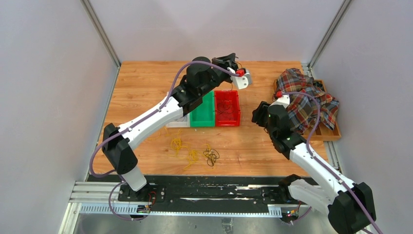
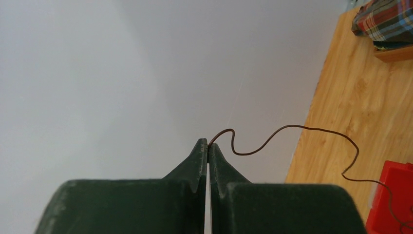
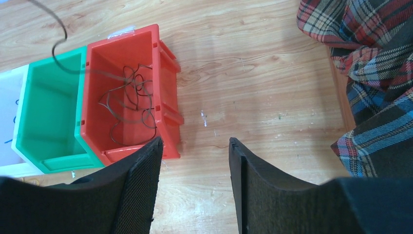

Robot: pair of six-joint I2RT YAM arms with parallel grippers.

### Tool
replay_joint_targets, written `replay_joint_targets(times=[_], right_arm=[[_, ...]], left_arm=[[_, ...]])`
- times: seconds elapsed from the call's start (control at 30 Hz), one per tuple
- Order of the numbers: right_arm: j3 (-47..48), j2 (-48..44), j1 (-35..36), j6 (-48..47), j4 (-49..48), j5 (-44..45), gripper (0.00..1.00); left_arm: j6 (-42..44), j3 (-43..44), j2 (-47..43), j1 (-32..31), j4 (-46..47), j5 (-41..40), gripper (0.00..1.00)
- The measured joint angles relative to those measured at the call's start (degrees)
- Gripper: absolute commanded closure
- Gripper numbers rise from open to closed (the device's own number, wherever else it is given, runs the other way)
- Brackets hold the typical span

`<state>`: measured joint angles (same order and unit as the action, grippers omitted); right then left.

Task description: Untangle the cables

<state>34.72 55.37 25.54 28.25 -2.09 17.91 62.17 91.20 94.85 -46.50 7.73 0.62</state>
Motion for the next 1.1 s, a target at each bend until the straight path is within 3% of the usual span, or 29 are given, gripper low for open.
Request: replay_joint_targets(times=[0.2, 0.57, 0.9, 1.1], right_arm=[[-0.63, -1.29, 0.00, 0.44, 0.15, -0.26, 0.48], [-1.31, -3.37, -0.22, 0.46, 0.87, 0.13, 0.48], [-1.31, -3.58, -1.38, 0.48, 1.77, 0.09, 0.48], [-1.49, -4.44, -2.86, 0.57, 2.14, -0.28, 0.48]], left_arm=[[2.54, -0.48, 1.14, 1.01, 0.90, 1.14, 0.99], [2.67, -11.69, 1.27, 1.27, 0.46, 4.00, 0.99], [-11.80, -6.54, 4.15, 0.22, -15.32, 6.45, 0.99], [-13.20, -7.45, 8.07, -0.63, -21.51, 3.13, 0.99]])
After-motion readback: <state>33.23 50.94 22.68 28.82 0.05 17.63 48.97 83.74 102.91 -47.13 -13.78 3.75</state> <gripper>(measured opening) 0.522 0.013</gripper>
